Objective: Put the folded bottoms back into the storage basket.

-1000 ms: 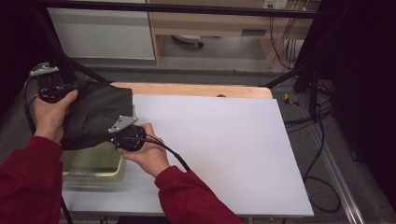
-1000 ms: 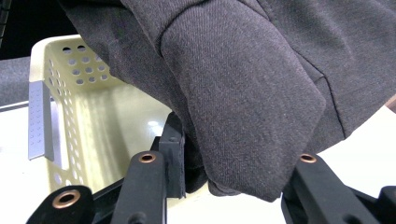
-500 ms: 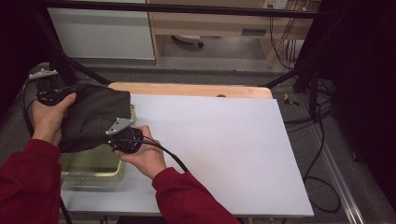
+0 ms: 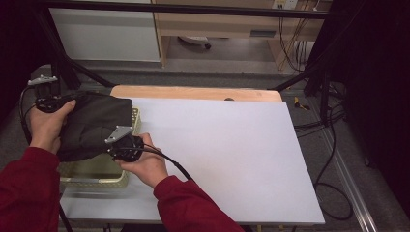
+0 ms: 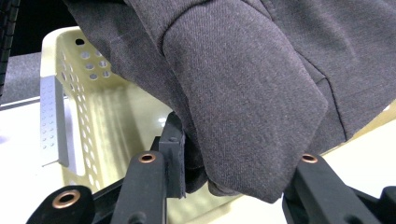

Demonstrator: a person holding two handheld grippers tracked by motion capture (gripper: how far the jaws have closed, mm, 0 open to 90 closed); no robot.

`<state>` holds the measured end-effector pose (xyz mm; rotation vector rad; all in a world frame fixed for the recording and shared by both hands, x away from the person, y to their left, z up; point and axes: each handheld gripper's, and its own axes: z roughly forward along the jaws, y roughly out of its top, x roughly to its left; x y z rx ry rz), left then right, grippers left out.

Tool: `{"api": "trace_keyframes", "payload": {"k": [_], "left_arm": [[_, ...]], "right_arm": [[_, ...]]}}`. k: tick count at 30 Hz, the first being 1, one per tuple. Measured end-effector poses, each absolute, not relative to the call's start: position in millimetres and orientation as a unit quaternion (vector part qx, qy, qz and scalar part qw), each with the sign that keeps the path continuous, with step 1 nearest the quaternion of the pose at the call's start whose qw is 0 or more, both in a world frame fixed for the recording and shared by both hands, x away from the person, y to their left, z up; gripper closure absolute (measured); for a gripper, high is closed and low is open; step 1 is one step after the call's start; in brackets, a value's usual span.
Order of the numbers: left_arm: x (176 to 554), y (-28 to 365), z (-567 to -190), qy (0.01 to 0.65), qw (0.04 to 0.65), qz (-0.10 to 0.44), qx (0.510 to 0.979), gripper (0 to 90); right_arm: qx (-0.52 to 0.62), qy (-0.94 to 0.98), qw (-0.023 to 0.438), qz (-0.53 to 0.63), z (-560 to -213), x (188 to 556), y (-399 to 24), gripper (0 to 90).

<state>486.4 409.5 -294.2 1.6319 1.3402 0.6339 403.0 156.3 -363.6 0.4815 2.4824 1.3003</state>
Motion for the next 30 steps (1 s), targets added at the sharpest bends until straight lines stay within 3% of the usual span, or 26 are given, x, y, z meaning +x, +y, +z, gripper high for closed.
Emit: {"api": "trace_keyframes", "payload": {"k": [30], "left_arm": [[485, 408, -313, 0.542, 0.421, 0.255, 0.681, 82.6]], "right_arm": [[0.160, 0.878, 0.131, 0.432, -376, 393, 167, 61.4]]}}
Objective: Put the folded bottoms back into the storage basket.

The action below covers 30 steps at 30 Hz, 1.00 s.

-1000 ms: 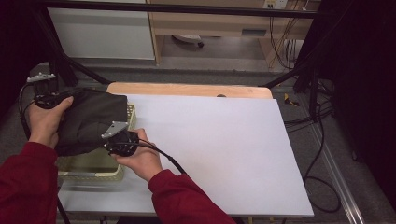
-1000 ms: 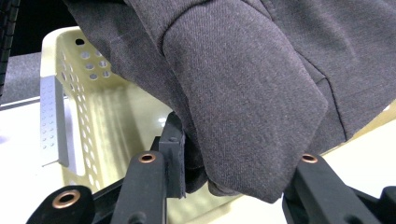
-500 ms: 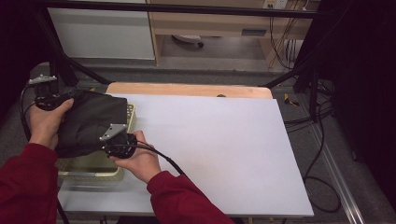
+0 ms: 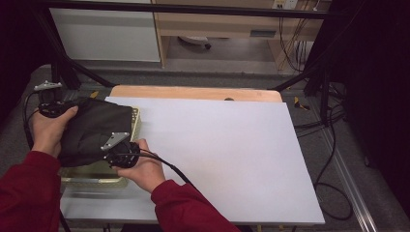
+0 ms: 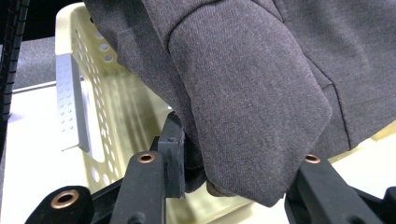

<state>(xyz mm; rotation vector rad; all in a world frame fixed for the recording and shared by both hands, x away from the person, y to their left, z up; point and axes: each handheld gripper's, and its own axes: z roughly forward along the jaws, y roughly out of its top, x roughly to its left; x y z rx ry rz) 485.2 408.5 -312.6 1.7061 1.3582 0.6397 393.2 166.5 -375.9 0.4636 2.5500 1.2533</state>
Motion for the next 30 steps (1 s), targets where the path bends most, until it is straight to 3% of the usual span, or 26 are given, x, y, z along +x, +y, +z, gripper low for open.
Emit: {"api": "trace_keyframes", "payload": {"k": [10, 14, 15, 16, 17, 18, 30], "left_arm": [[490, 407, -322, 0.547, 0.419, 0.253, 0.679, 82.5], [490, 406, -325, 0.550, 0.412, 0.259, 0.679, 80.4], [490, 406, -325, 0.551, 0.414, 0.265, 0.675, 72.1], [490, 406, -326, 0.553, 0.413, 0.269, 0.672, 66.7], [490, 405, -326, 0.554, 0.414, 0.277, 0.667, 66.7], [488, 403, -326, 0.565, 0.402, 0.286, 0.661, 55.0], [466, 366, -333, 0.542, 0.440, 0.296, 0.652, 36.0]], "right_arm": [[0.163, 0.882, 0.123, 0.425, -379, 399, 164, 61.0], [0.167, 0.881, 0.125, 0.424, -379, 398, 165, 56.5], [0.171, 0.879, 0.128, 0.426, -379, 398, 165, 51.0], [0.180, 0.876, 0.132, 0.427, -378, 398, 164, 32.9], [0.180, 0.876, 0.132, 0.427, -378, 398, 164, 32.9], [0.207, 0.877, 0.124, 0.416, -376, 397, 161, 20.4], [0.209, 0.849, 0.146, 0.462, -355, 390, 120, 6.1]]}}
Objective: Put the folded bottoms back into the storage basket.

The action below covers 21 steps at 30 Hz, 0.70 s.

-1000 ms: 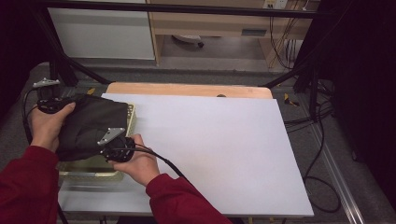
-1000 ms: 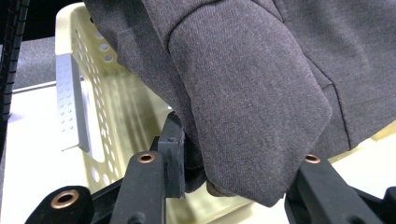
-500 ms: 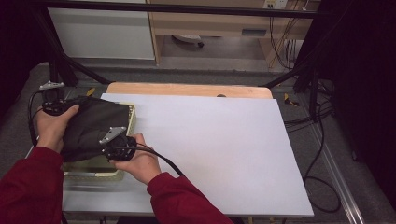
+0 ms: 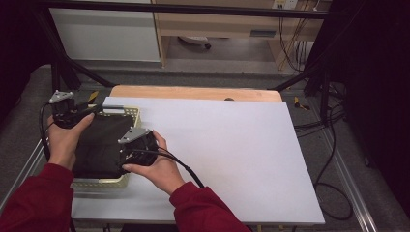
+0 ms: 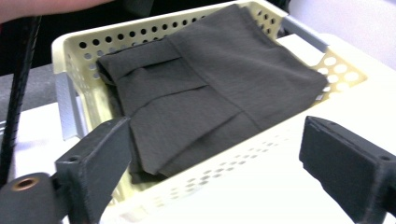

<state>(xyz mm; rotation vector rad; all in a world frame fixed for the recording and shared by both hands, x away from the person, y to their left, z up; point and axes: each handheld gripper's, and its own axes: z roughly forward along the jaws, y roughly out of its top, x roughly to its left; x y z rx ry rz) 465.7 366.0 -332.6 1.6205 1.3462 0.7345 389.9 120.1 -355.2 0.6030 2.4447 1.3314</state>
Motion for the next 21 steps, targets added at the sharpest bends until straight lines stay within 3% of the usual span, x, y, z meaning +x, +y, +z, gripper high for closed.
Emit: {"api": "trace_keyframes", "payload": {"k": [4, 6, 21], "left_arm": [[464, 350, -336, 0.536, 0.434, 0.297, 0.660, 30.3], [460, 345, -333, 0.535, 0.448, 0.290, 0.655, 25.1], [420, 317, -331, 0.518, 0.483, 0.283, 0.647, 10.1]], "right_arm": [[0.222, 0.844, 0.157, 0.462, -354, 394, 104, 2.3], [0.227, 0.843, 0.158, 0.461, -355, 399, 91, 2.9], [0.253, 0.836, 0.159, 0.461, -343, 414, 48, 5.5]]}}
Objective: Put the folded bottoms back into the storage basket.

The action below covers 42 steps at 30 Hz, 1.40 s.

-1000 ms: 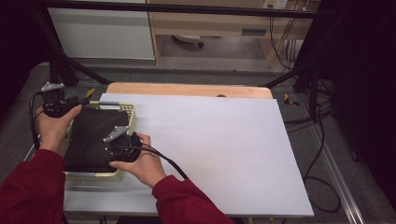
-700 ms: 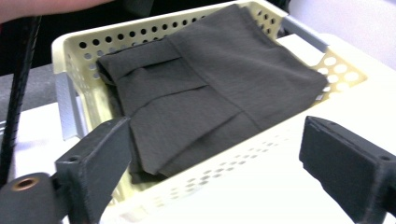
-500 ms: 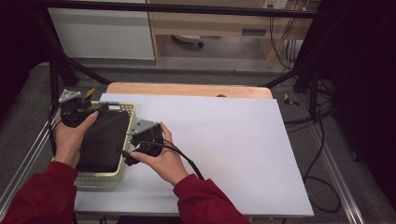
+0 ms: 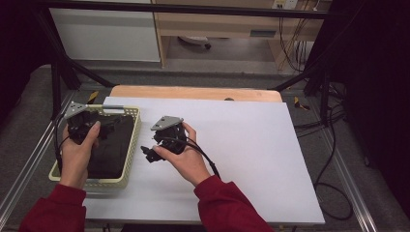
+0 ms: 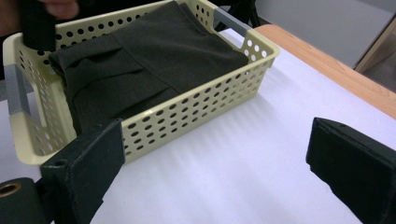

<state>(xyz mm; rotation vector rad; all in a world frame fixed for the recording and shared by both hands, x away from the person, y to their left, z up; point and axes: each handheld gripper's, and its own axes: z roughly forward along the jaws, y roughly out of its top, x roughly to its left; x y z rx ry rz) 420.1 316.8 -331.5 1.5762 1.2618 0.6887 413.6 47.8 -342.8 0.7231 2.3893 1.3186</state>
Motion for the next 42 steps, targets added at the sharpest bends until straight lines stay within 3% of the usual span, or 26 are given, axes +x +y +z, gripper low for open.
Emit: {"api": "trace_keyframes", "payload": {"k": [4, 17, 27, 42], "left_arm": [[408, 311, -332, 0.510, 0.508, 0.271, 0.639, 8.7], [377, 289, -336, 0.477, 0.474, 0.299, 0.677, 7.3], [361, 285, -348, 0.483, 0.527, 0.248, 0.654, 7.5], [347, 275, -363, 0.460, 0.516, 0.261, 0.674, 7.6]], "right_arm": [[0.259, 0.837, 0.166, 0.453, -342, 416, 41, 4.3], [0.272, 0.835, 0.148, 0.455, -339, 417, 24, 5.2], [0.293, 0.819, 0.186, 0.458, -335, 420, 7, 4.8], [0.312, 0.798, 0.223, 0.464, -327, 422, -41, 4.4]]}}
